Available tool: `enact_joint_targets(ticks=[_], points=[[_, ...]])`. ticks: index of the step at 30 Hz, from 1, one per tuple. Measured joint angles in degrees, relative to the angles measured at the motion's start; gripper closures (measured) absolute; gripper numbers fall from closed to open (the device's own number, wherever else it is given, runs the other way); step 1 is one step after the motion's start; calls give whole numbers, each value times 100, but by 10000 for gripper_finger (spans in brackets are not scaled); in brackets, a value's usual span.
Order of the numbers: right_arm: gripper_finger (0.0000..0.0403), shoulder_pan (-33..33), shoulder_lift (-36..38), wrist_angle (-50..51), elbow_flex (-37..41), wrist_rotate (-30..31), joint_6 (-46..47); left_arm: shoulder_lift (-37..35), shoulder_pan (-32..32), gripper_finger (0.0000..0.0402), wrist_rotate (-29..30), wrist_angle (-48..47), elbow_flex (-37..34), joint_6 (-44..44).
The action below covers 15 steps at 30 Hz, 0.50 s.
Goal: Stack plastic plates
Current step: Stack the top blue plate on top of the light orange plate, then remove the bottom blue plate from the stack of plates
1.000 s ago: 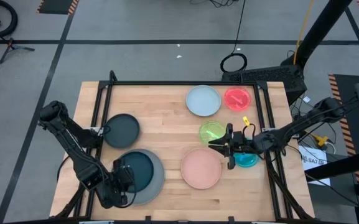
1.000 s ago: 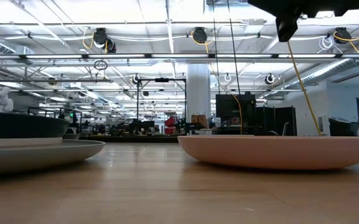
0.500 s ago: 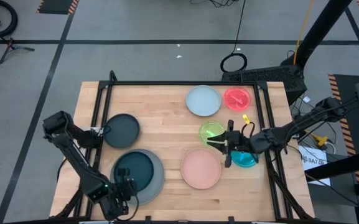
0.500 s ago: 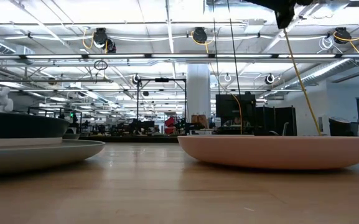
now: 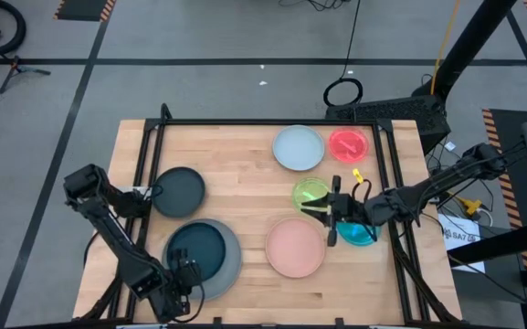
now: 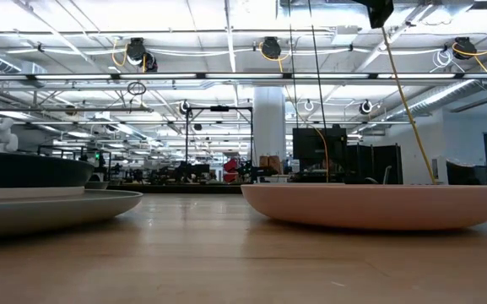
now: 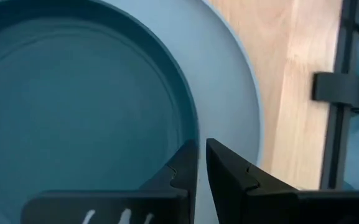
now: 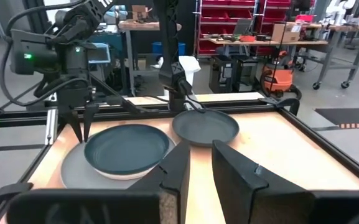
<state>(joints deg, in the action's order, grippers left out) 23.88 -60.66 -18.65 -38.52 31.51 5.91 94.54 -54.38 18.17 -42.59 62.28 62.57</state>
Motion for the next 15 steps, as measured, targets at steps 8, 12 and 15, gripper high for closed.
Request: enact_joint_targets(ticks=[8, 12, 15], points=[[342, -132, 0, 5, 0, -1, 25, 0, 103, 397, 23, -32, 0, -192], [342, -133, 0, 13, 0, -2, 31, 0, 110, 380, 17, 88, 0, 59], [342, -133, 0, 65, 0, -4, 38, -2, 106, 335, -2, 242, 0, 85]])
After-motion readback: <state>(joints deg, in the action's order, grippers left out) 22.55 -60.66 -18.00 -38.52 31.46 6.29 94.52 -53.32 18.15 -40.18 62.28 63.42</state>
